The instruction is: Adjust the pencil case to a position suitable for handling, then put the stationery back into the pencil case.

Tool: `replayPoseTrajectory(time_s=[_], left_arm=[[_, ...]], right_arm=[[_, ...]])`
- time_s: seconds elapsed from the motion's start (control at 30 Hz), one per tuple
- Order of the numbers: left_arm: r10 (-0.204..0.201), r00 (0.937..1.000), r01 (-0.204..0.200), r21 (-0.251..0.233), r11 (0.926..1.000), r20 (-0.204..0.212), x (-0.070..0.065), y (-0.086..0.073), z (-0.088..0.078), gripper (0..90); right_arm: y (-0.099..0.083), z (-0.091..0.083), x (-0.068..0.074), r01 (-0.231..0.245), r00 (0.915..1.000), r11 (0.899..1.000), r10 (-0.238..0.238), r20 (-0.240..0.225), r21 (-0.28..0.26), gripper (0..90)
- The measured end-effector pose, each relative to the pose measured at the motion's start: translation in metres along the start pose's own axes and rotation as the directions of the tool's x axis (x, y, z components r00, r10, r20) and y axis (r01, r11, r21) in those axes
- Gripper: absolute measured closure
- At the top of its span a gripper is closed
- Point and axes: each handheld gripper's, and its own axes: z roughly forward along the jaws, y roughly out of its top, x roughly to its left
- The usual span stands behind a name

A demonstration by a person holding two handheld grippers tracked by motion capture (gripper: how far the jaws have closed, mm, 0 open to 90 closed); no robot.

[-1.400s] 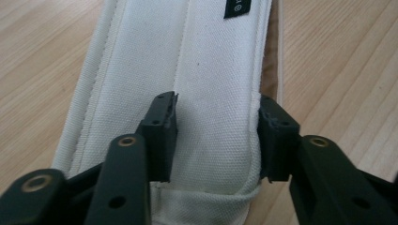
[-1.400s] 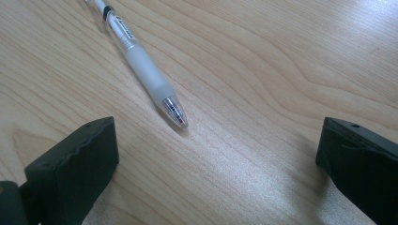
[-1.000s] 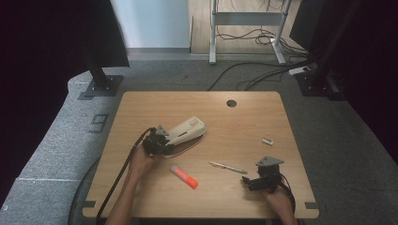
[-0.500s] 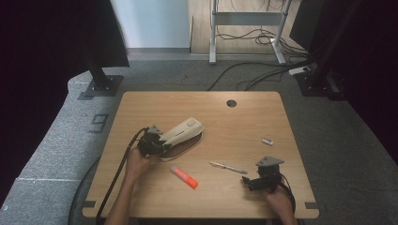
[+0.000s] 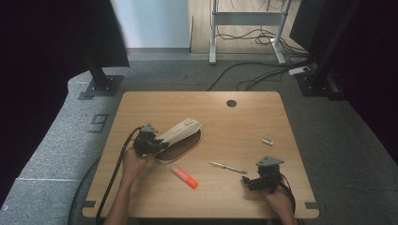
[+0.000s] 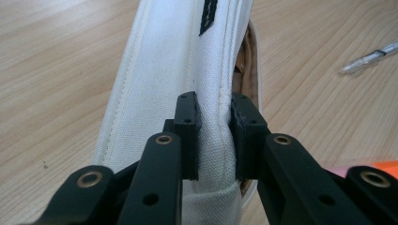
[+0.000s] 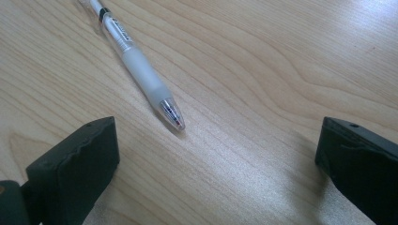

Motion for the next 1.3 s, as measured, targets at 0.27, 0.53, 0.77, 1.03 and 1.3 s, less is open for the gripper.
replayPoseTrajectory(time_s=[0.27, 0.53, 0.77, 1.03, 1.3], left_arm=[[-0.013, 0.9999, 0.013, -0.039, 0.9992, 0.005, 0.003, -0.004, -0.007, 75.4], [-0.034, 0.9993, 0.035, -0.09, 0.9954, 0.015, 0.005, -0.009, -0.012, 75.5], [-0.034, 0.9993, 0.035, -0.102, 0.9942, 0.015, 0.005, -0.01, -0.013, 75.5], [-0.03, 0.9994, 0.031, -0.096, 0.9949, 0.015, 0.005, -0.01, -0.014, 75.5], [-0.028, 0.9995, 0.03, -0.094, 0.9951, 0.018, 0.005, -0.01, -0.014, 75.4]], right_arm=[[0.0, 0.0, 0.0, -0.002, 1.0, 1.0, 0.002, 0.003, 0.0, 0.0], [0.0, 0.0, 0.0, -0.001, 1.0, 1.0, 0.001, 0.0, 0.002, 0.0], [0.001, -0.003, -0.001, -0.014, 0.9997, 1.0, 0.014, -0.018, 0.014, 0.0], [0.005, -0.007, -0.003, -0.014, 0.9995, 1.0, 0.014, -0.03, 0.005, 0.0], [0.012, -0.014, -0.007, -0.022, 0.999, 1.0, 0.021, -0.04, -0.019, 0.0]])
